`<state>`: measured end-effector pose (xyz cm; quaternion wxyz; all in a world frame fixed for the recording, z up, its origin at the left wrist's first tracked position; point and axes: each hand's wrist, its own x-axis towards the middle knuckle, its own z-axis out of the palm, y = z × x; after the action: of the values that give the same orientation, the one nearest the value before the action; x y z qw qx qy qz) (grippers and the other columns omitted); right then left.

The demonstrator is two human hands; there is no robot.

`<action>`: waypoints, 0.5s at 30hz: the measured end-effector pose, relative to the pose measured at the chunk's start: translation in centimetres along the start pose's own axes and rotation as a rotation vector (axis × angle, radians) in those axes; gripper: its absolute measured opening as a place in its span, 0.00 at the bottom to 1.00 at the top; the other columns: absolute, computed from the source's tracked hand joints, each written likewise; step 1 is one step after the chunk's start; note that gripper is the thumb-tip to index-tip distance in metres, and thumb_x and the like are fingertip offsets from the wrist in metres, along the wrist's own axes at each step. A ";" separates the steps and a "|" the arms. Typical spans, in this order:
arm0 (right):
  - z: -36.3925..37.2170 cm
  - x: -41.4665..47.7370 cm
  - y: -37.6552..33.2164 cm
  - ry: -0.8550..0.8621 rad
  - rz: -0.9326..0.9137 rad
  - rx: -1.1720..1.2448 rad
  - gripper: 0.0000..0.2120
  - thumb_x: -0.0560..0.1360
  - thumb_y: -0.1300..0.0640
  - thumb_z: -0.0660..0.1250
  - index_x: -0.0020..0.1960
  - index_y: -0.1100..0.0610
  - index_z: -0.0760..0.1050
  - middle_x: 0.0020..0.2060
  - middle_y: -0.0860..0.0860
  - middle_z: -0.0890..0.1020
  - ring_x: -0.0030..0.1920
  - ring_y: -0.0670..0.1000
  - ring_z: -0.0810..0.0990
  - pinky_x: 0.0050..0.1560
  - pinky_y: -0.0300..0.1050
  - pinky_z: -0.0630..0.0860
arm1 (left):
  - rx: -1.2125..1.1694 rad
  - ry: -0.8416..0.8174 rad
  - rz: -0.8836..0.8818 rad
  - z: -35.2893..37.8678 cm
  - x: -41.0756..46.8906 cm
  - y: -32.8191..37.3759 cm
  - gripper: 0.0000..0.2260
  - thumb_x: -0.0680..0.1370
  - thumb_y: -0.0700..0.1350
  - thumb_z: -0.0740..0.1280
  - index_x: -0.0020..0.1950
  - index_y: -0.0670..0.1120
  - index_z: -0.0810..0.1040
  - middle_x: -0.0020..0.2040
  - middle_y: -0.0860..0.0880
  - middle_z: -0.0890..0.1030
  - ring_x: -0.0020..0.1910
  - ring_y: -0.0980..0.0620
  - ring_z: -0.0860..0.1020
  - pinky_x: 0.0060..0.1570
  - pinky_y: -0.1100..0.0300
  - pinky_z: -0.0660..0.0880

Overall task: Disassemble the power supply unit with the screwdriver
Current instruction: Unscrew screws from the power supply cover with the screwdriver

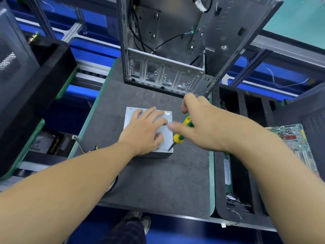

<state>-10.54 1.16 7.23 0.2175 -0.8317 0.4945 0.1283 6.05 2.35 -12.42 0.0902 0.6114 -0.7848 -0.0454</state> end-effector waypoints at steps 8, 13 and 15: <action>0.0 0.1 -0.1 -0.046 -0.106 0.124 0.07 0.79 0.55 0.59 0.53 0.49 0.61 0.48 0.45 0.70 0.48 0.51 0.69 0.43 0.48 0.69 | 0.006 0.024 0.014 0.0 0.0 0.0 0.17 0.75 0.52 0.60 0.63 0.50 0.73 0.71 0.48 0.71 0.75 0.44 0.64 0.69 0.42 0.62; 0.4 0.0 -0.3 0.045 0.014 0.085 0.12 0.80 0.41 0.54 0.49 0.49 0.60 0.48 0.49 0.71 0.45 0.55 0.74 0.46 0.55 0.74 | 0.037 -0.040 -0.001 0.1 0.2 0.0 0.21 0.77 0.54 0.56 0.69 0.53 0.69 0.75 0.52 0.65 0.77 0.48 0.58 0.71 0.45 0.57; 0.6 0.1 -0.1 0.087 0.007 0.052 0.14 0.82 0.41 0.51 0.47 0.52 0.59 0.42 0.51 0.72 0.40 0.56 0.74 0.43 0.55 0.73 | 0.032 -0.045 -0.005 -0.1 0.2 0.0 0.22 0.76 0.53 0.54 0.70 0.52 0.69 0.75 0.51 0.65 0.77 0.47 0.59 0.71 0.44 0.58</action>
<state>-10.40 1.41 6.71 0.2170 -0.8288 0.5095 0.0799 6.01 2.21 -12.29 0.0627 0.6135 -0.7858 -0.0470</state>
